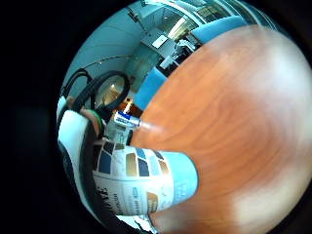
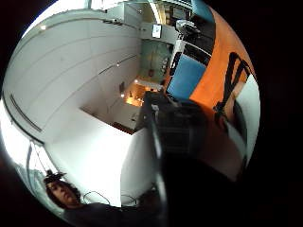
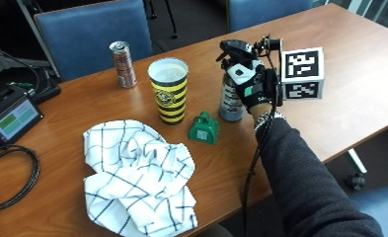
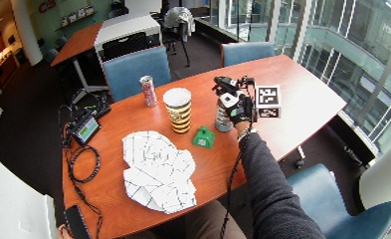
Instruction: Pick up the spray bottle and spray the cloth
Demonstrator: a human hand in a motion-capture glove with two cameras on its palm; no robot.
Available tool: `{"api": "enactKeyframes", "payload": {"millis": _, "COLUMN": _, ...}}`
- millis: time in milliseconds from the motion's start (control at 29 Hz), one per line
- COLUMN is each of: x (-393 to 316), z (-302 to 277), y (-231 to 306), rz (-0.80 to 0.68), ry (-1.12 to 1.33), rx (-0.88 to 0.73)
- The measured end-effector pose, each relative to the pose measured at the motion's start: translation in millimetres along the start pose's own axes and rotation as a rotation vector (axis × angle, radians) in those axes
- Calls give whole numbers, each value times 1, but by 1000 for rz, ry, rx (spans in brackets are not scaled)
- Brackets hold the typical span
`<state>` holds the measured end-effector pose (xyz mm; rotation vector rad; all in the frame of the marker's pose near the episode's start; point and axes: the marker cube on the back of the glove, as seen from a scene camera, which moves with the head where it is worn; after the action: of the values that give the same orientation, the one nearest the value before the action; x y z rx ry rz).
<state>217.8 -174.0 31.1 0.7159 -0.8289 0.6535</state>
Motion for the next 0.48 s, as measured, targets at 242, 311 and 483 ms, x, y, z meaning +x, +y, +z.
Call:
{"api": "enactKeyframes", "payload": {"millis": 242, "x": 50, "z": 10, "y": 11, "rz": 79, "ry": -12, "rx": -45}}
{"api": "enactKeyframes", "payload": {"millis": 311, "x": 69, "z": 12, "y": 20, "rz": 111, "ry": -8, "rx": -56}}
{"api": "enactKeyframes", "payload": {"millis": 483, "x": 102, "z": -3, "y": 43, "rz": 161, "ry": -3, "rx": -37}}
